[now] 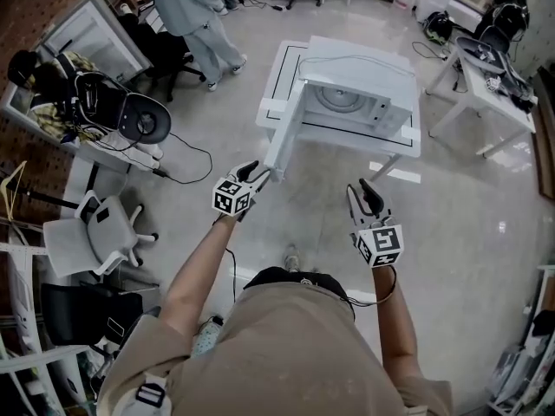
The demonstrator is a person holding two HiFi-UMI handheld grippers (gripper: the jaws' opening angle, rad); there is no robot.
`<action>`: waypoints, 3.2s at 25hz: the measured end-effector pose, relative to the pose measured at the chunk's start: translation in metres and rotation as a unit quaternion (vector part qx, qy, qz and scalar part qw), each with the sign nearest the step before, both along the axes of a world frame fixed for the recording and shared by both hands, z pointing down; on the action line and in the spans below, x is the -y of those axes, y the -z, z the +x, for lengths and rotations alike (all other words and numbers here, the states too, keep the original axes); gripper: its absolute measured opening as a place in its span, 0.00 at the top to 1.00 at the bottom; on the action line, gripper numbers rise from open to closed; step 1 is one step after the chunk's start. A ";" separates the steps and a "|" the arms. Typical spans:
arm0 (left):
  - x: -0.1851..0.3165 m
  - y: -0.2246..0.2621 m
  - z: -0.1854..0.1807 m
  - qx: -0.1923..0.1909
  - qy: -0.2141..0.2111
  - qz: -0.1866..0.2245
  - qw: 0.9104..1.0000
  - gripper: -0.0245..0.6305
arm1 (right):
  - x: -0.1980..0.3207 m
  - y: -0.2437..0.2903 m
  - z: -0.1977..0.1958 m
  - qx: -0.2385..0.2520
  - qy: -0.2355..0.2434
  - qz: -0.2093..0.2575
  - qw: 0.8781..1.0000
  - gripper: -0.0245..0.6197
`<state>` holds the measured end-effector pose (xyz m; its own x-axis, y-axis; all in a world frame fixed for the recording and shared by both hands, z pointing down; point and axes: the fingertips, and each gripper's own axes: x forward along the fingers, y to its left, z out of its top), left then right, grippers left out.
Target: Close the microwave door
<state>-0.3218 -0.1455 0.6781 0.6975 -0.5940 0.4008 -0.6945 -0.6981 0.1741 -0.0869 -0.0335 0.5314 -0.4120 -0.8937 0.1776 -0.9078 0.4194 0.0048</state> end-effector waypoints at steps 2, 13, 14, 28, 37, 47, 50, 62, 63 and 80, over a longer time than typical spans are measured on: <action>0.007 -0.006 0.001 -0.003 -0.006 -0.004 1.000 0.68 | 0.007 -0.005 0.000 0.003 -0.007 0.000 1.000 0.79; 0.016 -0.017 0.031 0.003 -0.038 -0.020 0.999 0.70 | 0.031 -0.017 0.023 0.015 -0.046 -0.006 0.999 0.79; 0.016 -0.017 0.034 0.004 -0.043 -0.020 0.999 0.70 | 0.032 -0.016 0.024 0.015 -0.048 -0.005 0.999 0.79; 0.007 -0.018 0.076 0.029 -0.047 -0.034 0.998 0.69 | 0.064 -0.015 0.068 0.034 -0.033 -0.010 0.999 0.79; 0.002 -0.016 0.123 0.006 -0.015 -0.046 0.999 0.67 | 0.105 -0.009 0.118 -0.001 -0.005 -0.021 1.000 0.79; 0.005 -0.018 0.190 0.053 -0.075 -0.024 0.996 0.70 | 0.124 -0.018 0.158 -0.003 -0.023 -0.035 0.999 0.79; 0.009 -0.017 0.215 0.054 -0.091 -0.028 0.994 0.71 | 0.131 -0.019 0.167 -0.003 -0.021 -0.034 0.999 0.79; 0.041 -0.020 0.305 0.071 -0.091 -0.036 0.993 0.73 | 0.155 -0.004 0.217 0.003 -0.009 -0.012 1.000 0.79; 0.045 -0.020 0.311 0.074 -0.092 -0.035 0.992 0.73 | 0.157 -0.004 0.224 0.003 -0.009 -0.012 1.000 0.79; 0.128 0.007 0.394 0.107 -0.090 -0.016 0.990 0.78 | 0.181 -0.006 0.300 0.009 -0.004 -0.010 1.000 0.79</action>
